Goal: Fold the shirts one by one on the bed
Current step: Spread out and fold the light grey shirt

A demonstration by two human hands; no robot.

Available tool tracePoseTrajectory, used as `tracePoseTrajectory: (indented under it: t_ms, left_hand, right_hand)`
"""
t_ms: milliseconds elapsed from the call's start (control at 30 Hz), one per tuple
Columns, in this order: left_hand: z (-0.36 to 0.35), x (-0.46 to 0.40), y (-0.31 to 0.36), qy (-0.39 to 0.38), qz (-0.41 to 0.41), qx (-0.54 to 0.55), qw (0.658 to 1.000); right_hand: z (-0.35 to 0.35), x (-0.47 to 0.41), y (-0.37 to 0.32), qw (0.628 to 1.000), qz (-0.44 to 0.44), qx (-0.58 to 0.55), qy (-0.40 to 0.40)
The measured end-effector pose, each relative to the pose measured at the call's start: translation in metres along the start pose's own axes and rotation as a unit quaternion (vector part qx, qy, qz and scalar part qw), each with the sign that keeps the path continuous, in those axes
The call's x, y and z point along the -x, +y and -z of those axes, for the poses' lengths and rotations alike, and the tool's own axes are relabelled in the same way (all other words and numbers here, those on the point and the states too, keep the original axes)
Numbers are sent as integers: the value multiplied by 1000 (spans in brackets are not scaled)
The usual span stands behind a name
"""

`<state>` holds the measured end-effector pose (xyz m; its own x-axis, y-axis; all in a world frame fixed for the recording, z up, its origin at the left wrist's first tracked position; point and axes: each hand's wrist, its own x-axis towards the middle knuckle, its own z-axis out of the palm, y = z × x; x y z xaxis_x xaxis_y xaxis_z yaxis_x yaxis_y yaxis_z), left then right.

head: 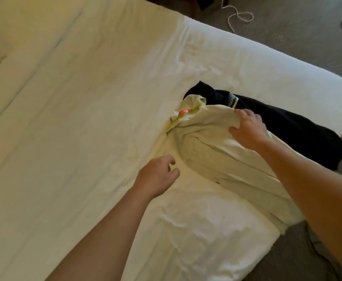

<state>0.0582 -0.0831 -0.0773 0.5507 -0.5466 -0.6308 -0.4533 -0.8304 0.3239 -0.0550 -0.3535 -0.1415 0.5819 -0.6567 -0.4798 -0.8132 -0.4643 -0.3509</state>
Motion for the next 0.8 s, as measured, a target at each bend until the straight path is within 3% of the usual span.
tracePoseTrajectory:
  t_ms: [233, 333, 433, 567, 800]
  left_hand:
    - [-18, -16, -37, -32, 53, -17, 998]
    - [-15, -7, -43, -43, 62, -7, 997]
    - [-7, 15, -43, -49, 63, 11, 997]
    - [10, 64, -43, -50, 65, 29, 996]
    - [30, 197, -82, 22, 106, 58, 992]
  right_hand:
    - [-27, -28, -13, 996, -84, -3, -16]
    - [-40, -2, -25, 998, 20, 61, -11]
    - [-57, 38, -42, 989, 136, 43, -39]
    - [-65, 94, -69, 972, 190, 25, -134]
    - [-43, 224, -162, 937, 240, 48, -251]
